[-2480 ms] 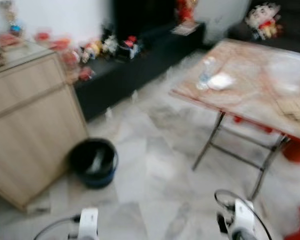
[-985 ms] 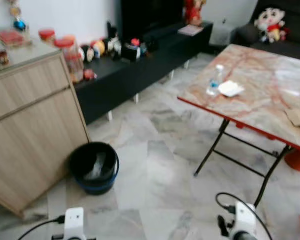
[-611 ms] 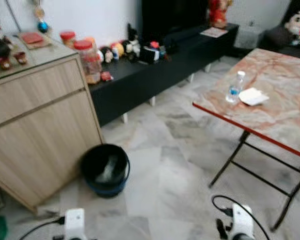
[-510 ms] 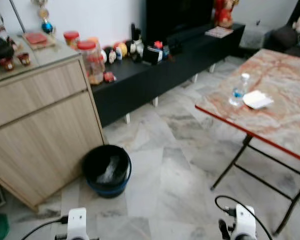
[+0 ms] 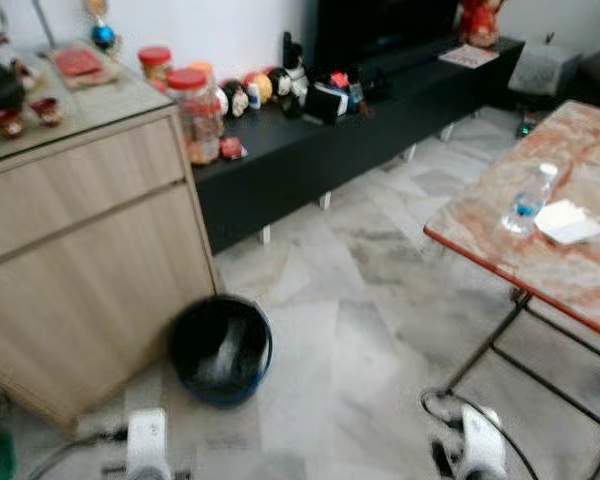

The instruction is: Picking trash to rubbish bin

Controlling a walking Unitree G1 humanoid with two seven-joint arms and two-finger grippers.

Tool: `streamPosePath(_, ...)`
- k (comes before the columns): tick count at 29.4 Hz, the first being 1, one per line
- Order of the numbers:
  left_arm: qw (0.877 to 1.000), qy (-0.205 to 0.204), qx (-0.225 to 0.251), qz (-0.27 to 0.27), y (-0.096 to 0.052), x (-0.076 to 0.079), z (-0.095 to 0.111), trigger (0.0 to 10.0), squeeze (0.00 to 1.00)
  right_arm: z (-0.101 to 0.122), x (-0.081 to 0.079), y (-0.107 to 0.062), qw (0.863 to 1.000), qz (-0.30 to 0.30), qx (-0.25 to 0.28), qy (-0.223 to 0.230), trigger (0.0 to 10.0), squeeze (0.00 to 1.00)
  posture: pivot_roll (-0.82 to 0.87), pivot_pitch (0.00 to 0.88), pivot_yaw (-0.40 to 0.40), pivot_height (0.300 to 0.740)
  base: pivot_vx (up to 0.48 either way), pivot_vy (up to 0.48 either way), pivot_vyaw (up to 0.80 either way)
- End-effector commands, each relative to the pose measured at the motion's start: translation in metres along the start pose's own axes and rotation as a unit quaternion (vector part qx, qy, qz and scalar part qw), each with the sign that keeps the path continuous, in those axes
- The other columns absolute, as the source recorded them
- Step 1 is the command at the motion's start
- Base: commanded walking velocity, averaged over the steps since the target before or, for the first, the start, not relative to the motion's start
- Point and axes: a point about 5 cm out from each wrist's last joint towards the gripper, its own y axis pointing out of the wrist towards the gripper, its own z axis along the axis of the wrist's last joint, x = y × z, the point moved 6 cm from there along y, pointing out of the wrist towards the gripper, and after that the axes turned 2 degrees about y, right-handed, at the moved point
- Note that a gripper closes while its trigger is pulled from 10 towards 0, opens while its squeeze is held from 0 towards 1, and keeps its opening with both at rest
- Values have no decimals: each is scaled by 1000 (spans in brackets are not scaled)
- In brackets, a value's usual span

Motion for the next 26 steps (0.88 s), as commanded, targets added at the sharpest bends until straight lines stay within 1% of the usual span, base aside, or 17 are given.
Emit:
streamPosePath(1, 1000, 7, 0, 10, 1, -10, -1, 10000, 0, 4, -7, 1, 1000, 6, 3, -4, 10000, 0, 23, 72, -50, 740, 424, 0, 0)
streamPosePath(3, 1000, 6, 0, 11, 1, -10, -1, 10000, 0, 2, -8, 2, 1000, 6, -3, -16, 10000, 0, 24, 70, -52, 740, 424, 0, 709)
streamPosePath(7, 1000, 5, 1, 10, 1, -9, 0, 10000, 0, 2, -8, 1, 1000, 7, -3, -8, 10000, 0, 24, 70, -52, 740, 427, 0, 800)
streamPosePath(17, 1000, 5, 4, 8, 1, -7, 2, 10000, 0, -1, -7, 1, 1000, 1, -4, -3, 10000, 0, 19, 70, -52, 740, 424, 0, 0)
streamPosePath(21, 1000, 5, 12, 7, 2, -5, 7, 10000, 0, 0, -7, 1, 1000, 1, -1, -1, 10000, 0, 21, 72, -55, 740, 428, 0, 0)
streamPosePath(24, 999, 15, 35, -1, 4, 1, 22, 10000, 0, 11, -4, 2, 1000, 6, 15, -6, 10000, 0, 22, 71, -56, 740, 424, 0, 0)
streamPosePath(25, 998, 29, 53, -10, 5, 6, 32, 10000, 0, 19, -3, 2, 1000, 7, 26, -11, 10000, 0, 20, 73, -56, 740, 424, 0, 0)
streamPosePath(26, 997, 32, 63, -21, 6, 11, 39, 10000, 0, 25, -2, 3, 999, 7, 33, -17, 10000, 0, 21, 73, -56, 740, 428, 0, 0)
